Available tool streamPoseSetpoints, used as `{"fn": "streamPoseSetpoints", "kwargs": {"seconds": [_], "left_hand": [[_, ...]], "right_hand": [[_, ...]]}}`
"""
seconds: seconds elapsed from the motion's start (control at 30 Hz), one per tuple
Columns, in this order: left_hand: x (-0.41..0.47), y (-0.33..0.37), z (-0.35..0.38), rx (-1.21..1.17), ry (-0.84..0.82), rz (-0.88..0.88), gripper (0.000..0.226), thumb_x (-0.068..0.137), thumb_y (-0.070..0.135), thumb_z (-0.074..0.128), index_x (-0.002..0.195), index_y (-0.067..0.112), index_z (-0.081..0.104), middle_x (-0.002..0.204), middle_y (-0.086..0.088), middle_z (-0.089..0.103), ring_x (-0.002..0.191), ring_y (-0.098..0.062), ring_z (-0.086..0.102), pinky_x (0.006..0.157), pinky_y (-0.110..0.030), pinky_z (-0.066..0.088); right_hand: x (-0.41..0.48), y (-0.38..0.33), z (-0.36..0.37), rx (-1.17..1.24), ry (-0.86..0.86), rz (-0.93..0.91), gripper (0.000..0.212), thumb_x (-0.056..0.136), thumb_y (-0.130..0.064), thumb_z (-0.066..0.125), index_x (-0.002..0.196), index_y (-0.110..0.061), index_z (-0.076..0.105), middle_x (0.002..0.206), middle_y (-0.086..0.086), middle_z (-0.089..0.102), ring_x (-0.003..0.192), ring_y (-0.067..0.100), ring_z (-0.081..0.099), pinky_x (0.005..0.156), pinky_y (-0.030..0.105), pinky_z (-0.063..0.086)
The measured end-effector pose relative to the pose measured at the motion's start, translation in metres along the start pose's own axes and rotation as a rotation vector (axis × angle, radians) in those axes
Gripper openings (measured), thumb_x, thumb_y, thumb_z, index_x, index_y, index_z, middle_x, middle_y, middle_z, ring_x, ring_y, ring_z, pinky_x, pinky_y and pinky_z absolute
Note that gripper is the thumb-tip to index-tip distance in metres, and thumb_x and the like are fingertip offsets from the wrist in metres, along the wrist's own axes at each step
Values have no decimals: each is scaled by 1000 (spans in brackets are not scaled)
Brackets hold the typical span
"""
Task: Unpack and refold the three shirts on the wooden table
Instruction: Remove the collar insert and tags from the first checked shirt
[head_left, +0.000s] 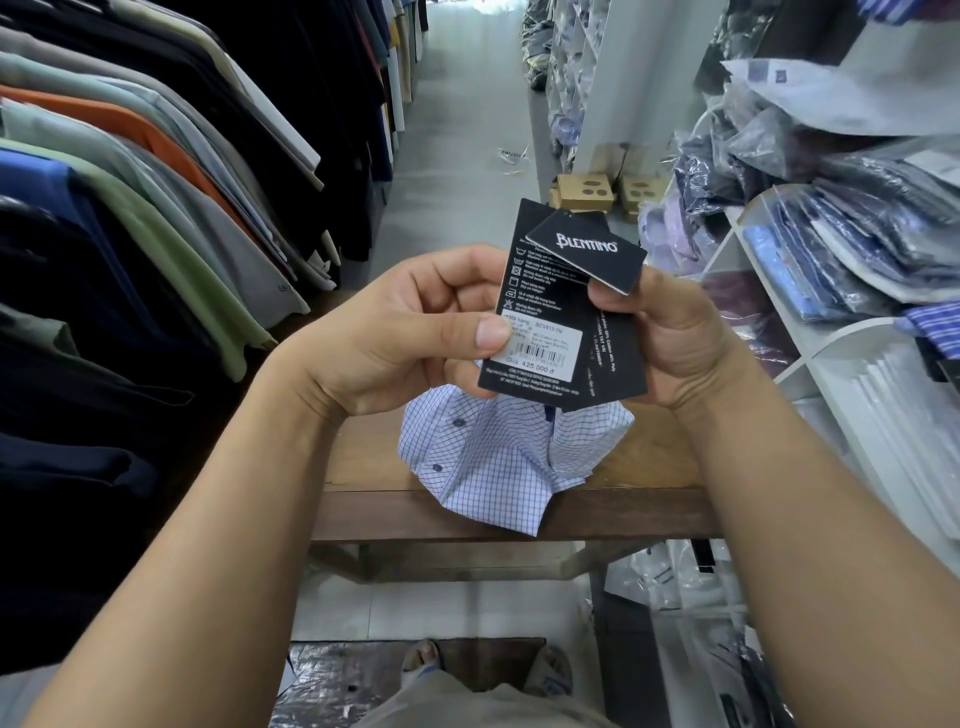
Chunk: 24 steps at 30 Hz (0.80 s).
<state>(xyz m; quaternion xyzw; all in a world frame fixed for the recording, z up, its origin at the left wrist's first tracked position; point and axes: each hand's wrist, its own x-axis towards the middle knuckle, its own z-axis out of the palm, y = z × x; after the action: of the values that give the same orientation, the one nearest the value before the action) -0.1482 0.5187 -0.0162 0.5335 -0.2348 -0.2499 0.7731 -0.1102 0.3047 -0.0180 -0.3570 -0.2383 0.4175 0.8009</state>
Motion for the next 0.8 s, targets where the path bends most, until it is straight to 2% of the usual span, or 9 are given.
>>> {"fn": "streamPoseSetpoints", "kwargs": {"seconds": [0.1, 0.23, 0.27, 0.33, 0.4, 0.47, 0.6, 0.7, 0.8], "left_hand": [[0, -1, -1, -24, -5, 9, 38, 75, 29, 88, 109, 23, 73, 100, 2, 75, 83, -11, 72, 69, -26, 60], [-1, 1, 0, -98, -84, 26, 30, 86, 19, 76, 115, 17, 69, 96, 5, 75, 74, -5, 71, 64, -16, 58], [-1, 1, 0, -104, -96, 25, 30, 88, 17, 72, 118, 14, 66, 95, 5, 74, 73, -4, 71, 64, -14, 57], [-1, 2, 1, -98, -117, 26, 35, 92, 15, 67, 124, 6, 55, 96, 7, 74, 74, -2, 71, 66, -13, 57], [-1, 3, 1, -89, -142, 28, 41, 94, 14, 63, 127, 1, 43, 97, 8, 74, 76, -1, 71, 67, -12, 57], [-1, 4, 2, -77, -144, 26, 44, 94, 15, 62, 127, 1, 38, 95, 9, 74, 76, 0, 71, 67, -11, 56], [-2, 4, 3, -87, -129, 30, 48, 92, 18, 65, 127, 2, 37, 92, 8, 74, 73, 0, 71, 66, -11, 56], [-1, 3, 4, -98, -120, 38, 51, 90, 18, 68, 128, 2, 37, 93, 8, 74, 73, -2, 71, 65, -11, 56], [0, 2, 2, -117, -129, 47, 49, 91, 16, 67, 128, 3, 38, 97, 6, 74, 76, -4, 72, 65, -14, 58]], "right_hand": [[1, 2, 1, -18, 44, -34, 51, 76, -15, 82, 122, -1, 65, 120, 23, 65, 113, 37, 63, 100, 54, 49], [2, -2, 10, -51, -54, -52, 32, 95, -14, 56, 125, -7, 67, 123, 10, 70, 119, 24, 64, 107, 42, 47], [3, -2, 10, -75, -35, -41, 32, 94, -16, 58, 124, -9, 69, 122, 8, 71, 118, 22, 65, 107, 41, 47], [4, 0, 7, -74, 25, -14, 44, 85, -19, 72, 126, -5, 64, 125, 16, 66, 114, 29, 65, 105, 49, 46], [6, 2, 3, -29, 64, -9, 70, 76, -19, 82, 134, 1, 48, 134, 26, 50, 114, 38, 57, 107, 58, 35], [8, 3, 2, -40, 74, -14, 75, 75, -19, 83, 135, 3, 44, 137, 28, 44, 119, 42, 52, 110, 62, 32], [9, 3, 0, -50, 71, 11, 77, 77, -18, 81, 139, 7, 40, 131, 27, 49, 121, 41, 51, 112, 62, 30], [14, 2, 4, -20, 62, 42, 103, 75, -20, 82, 152, 11, 20, 124, 24, 50, 115, 38, 52, 105, 59, 30], [14, 2, 3, 16, 7, 60, 105, 78, -19, 79, 153, 13, 12, 119, 24, 52, 110, 35, 55, 99, 58, 32]]}}
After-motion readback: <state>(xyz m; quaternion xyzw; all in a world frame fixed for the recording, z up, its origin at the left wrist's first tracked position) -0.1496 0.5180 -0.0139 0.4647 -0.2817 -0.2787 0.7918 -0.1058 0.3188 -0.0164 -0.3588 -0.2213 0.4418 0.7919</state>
